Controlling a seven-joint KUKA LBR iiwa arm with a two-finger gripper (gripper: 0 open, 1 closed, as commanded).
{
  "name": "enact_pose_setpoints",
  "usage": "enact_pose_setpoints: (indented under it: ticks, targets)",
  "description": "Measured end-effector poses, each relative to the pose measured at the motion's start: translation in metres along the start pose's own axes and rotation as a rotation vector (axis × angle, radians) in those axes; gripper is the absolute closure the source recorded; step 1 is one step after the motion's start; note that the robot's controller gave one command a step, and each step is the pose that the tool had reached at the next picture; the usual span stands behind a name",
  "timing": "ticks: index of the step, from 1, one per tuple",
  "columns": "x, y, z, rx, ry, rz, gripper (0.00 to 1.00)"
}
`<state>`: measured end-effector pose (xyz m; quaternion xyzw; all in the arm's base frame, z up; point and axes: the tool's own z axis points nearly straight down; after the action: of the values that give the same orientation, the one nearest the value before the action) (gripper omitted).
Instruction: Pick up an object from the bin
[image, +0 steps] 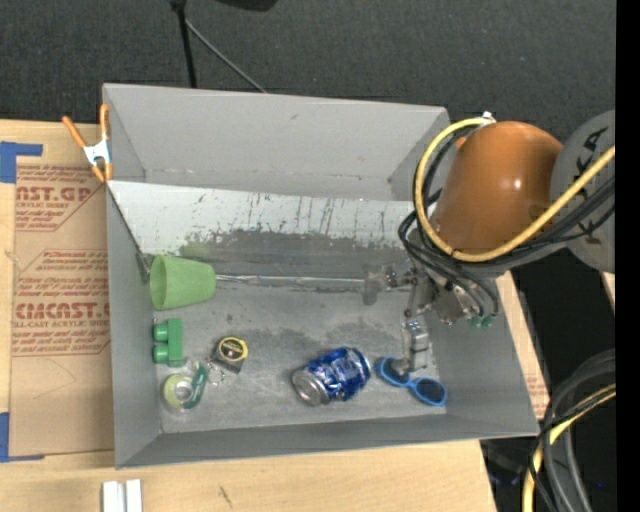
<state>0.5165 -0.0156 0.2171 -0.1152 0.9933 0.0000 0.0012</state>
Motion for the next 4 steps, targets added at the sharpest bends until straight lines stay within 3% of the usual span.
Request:
enact_pose_setpoints:
  ticks: [1, 2, 3, 4]
  targets:
    - [0.0271, -0.0082, 0.1509, -0.003, 0.004, -0.04, 0.0]
    - [0.0261, -0.0084, 0.1476, -0.001, 0.002, -0.041, 1.0]
    - [0.0261, -0.0084, 0.1476, -0.001, 0.002, -0.042, 0.0]
    - [0.0261, -0.0085, 0.1476, -0.001, 0.002, -0.042, 1.0]
